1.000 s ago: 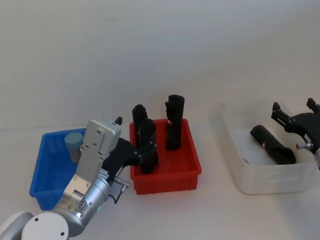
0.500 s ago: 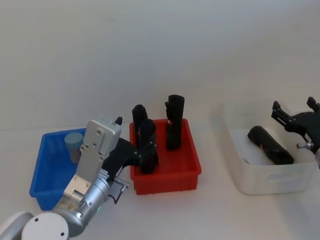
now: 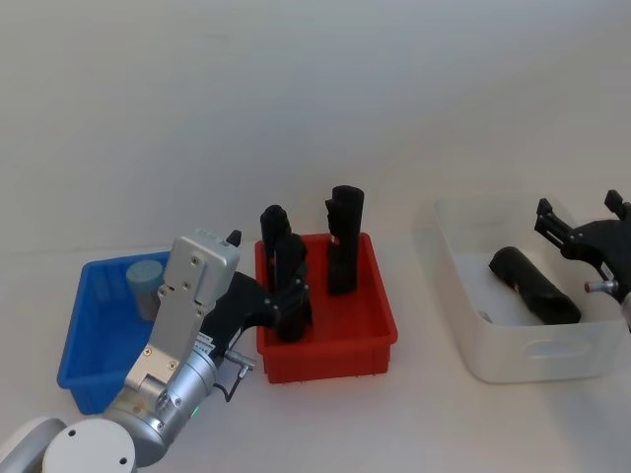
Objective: Pick the cotton swabs from the blue box and place them into the white box.
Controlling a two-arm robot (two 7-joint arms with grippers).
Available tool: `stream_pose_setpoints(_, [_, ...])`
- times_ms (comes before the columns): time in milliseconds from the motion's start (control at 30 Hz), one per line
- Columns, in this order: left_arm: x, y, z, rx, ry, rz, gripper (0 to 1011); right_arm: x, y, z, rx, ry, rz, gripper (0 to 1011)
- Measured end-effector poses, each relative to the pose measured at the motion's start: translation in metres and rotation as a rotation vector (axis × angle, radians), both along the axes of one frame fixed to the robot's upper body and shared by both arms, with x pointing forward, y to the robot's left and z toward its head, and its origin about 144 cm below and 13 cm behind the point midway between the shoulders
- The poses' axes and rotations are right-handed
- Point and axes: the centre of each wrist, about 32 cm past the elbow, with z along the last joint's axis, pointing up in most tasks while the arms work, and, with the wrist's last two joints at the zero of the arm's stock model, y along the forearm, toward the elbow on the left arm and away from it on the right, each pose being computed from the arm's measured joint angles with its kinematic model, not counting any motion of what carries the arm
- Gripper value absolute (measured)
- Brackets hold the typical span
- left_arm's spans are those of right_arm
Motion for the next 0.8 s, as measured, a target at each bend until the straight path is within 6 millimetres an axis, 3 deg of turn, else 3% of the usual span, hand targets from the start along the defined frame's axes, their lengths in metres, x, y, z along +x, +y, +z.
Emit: stream_pose_setpoints(800, [0.0000,0.0000,0.0000,0.000,0.000,0.000,1004,-0.0003,0.0001,0.0001,0.000,-0.001,0.000,1002])
